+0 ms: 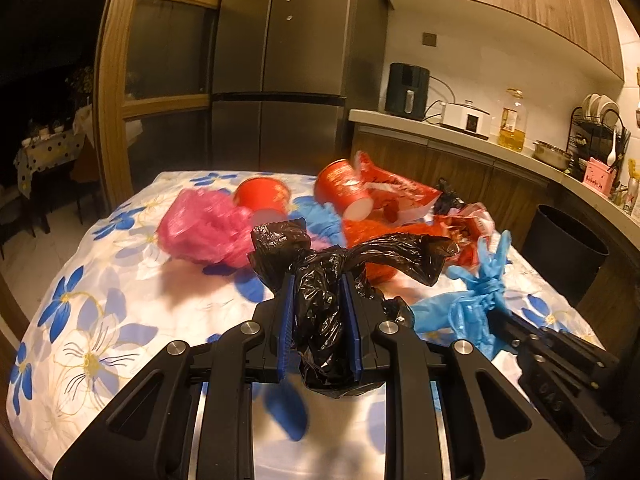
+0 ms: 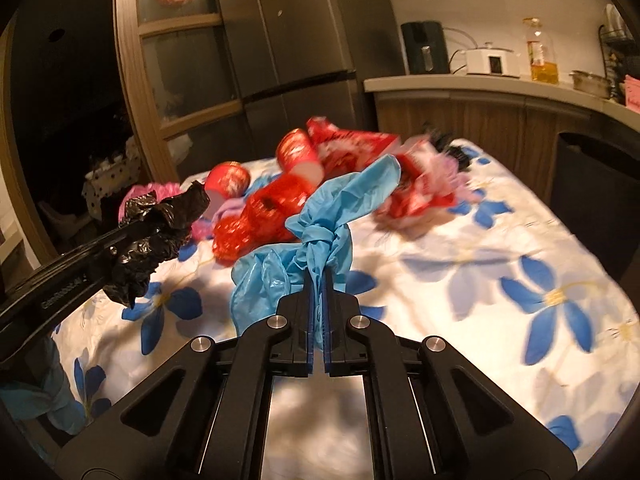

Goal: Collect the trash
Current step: 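Grasp the black plastic bag with the left gripper while the right gripper grasps the light-blue glove, then carry the black bag and blue glove in both grippers over the black bin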

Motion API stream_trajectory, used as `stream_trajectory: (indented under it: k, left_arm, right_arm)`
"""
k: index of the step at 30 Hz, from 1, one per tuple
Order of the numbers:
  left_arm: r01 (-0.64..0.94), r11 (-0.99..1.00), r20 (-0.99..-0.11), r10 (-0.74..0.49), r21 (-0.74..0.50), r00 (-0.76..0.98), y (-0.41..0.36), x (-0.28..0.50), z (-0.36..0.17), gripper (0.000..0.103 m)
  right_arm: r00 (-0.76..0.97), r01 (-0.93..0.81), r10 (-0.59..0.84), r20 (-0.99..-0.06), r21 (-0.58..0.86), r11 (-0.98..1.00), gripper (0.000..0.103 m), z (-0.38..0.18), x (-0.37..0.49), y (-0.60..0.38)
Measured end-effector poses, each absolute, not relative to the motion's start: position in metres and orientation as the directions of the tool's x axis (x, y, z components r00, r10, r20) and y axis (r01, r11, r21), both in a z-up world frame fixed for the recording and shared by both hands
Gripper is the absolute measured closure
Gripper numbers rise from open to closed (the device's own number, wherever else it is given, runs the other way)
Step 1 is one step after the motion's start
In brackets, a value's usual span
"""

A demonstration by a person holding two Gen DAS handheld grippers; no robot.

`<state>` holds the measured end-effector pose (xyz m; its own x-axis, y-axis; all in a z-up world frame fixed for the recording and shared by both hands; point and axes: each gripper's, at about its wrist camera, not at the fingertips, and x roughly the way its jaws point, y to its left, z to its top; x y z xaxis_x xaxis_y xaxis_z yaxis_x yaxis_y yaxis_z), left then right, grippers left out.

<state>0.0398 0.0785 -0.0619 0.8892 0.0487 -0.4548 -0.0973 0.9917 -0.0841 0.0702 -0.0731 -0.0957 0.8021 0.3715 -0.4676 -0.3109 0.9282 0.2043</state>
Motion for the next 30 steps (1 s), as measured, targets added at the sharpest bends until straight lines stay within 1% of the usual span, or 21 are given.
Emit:
stream_trajectory:
  k: [6,11,21,30]
  left_arm:
    - [-0.033,0.997,-0.427,-0.002,-0.074,0.904,0.044,0.047,-0.046,0.08]
    - [0.045,0.997,-0.399,-0.067,-0.064,0.915,0.008,0.059,-0.034,0.08]
    - [0.186,0.981,-0.354,-0.192,-0.052,0.915,-0.071,0.094,-0.014,0.081]
    - [0.305,0.951,-0.301,-0.305,-0.048,0.904,-0.15,0.135,0.014,0.081]
  right_arm:
    - [0.849,-0.252,0.312,-0.427,0.19,0.949,0.1,-0.076,0.059,-0.11]
    - [0.883,-0.189,0.247,-0.399,0.18,0.965,0.1,-0.064,0.06,-0.143]
    - [0.944,-0.009,0.065,-0.325,0.171,0.985,0.1,-0.033,0.077,-0.229]
    - [0.955,0.146,-0.101,-0.277,0.149,0.978,0.1,-0.013,0.102,-0.301]
